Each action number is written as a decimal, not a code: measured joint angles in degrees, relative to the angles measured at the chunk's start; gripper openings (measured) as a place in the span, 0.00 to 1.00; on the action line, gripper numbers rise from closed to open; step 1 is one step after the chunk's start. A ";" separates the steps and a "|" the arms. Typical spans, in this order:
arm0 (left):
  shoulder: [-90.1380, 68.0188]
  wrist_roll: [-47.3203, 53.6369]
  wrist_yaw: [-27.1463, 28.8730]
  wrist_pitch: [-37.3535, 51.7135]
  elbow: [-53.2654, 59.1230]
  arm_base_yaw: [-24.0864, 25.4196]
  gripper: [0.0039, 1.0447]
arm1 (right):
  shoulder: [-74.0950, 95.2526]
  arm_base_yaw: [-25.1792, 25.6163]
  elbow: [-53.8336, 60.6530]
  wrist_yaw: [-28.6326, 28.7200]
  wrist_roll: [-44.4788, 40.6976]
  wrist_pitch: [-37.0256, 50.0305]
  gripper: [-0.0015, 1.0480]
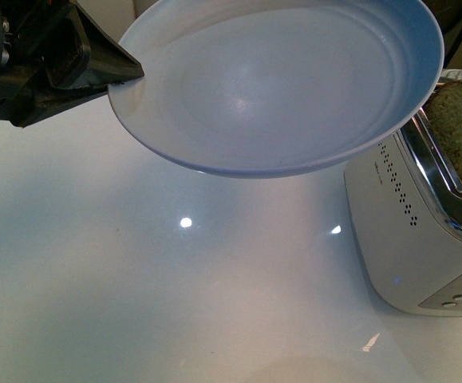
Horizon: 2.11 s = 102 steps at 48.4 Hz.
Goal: Left arm holds plate, right arm toasts bread
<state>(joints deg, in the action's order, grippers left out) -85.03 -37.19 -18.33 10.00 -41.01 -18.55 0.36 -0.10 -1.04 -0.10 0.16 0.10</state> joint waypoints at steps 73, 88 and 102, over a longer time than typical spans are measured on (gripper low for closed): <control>-18.73 30.49 -11.34 -10.01 -14.93 32.20 0.03 | -0.02 0.00 -0.02 -0.02 0.00 0.00 0.92; -29.51 38.88 -14.73 -3.61 -12.87 43.54 0.03 | -0.02 0.00 -0.02 -0.02 0.00 0.00 0.92; -37.44 44.63 -15.67 0.81 -8.72 48.41 0.03 | -0.04 0.00 0.00 0.00 0.00 0.00 0.92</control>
<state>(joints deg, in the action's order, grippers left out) -122.48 7.44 -34.00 10.81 -49.74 29.87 0.32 -0.10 -1.04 -0.10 0.16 0.10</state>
